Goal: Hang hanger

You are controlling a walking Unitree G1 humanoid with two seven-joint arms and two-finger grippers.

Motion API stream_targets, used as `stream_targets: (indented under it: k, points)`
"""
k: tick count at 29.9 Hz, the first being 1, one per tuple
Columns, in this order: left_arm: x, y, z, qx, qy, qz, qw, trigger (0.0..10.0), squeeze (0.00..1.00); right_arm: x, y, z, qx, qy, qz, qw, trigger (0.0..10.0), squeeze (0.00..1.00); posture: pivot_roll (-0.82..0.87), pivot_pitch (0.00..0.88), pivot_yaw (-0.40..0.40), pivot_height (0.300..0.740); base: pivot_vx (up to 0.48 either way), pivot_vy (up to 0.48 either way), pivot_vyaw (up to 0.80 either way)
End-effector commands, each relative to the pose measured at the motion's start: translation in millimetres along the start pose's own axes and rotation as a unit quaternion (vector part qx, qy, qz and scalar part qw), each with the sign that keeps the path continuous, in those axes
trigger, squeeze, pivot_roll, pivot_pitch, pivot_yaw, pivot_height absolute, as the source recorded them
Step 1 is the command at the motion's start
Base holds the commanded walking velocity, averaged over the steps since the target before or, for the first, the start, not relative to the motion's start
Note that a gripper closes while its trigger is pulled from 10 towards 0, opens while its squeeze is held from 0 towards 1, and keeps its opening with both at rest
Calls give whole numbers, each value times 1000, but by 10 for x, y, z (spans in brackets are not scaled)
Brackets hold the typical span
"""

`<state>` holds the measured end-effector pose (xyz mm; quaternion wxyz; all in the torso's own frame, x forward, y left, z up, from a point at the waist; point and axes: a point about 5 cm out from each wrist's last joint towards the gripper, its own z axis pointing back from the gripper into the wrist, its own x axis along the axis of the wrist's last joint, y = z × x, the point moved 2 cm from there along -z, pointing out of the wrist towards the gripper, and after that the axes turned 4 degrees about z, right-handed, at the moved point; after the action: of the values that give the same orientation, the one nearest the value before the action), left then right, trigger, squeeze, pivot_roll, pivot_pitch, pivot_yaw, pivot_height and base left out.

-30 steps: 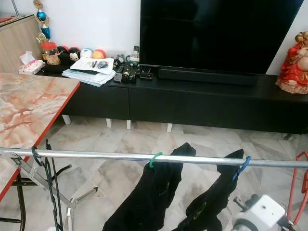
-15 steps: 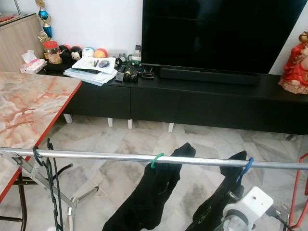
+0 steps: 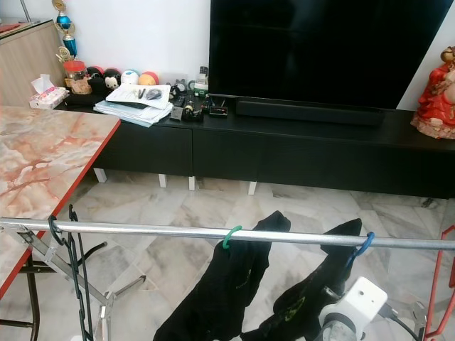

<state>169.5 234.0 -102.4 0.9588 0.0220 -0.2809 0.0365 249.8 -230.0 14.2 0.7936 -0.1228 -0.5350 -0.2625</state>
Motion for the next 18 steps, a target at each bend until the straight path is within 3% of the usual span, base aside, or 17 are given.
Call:
stream_targets:
  k: [1,9,18]
  points:
    - [-41,-6,3,-2,10,-8,1000,10000,0,24,51,-16,12,-4,4,1000,10000,0,151,0,-57,740,0,0,0]
    - [-39,-7,4,-3,9,-8,1000,10000,0,189,180,-11,52,-62,-22,996,10000,0,155,0,-57,740,0,0,0]
    - [-40,-8,4,-4,8,-7,1000,10000,0,137,189,-24,57,-54,-21,997,10000,0,159,0,-58,740,0,0,0]
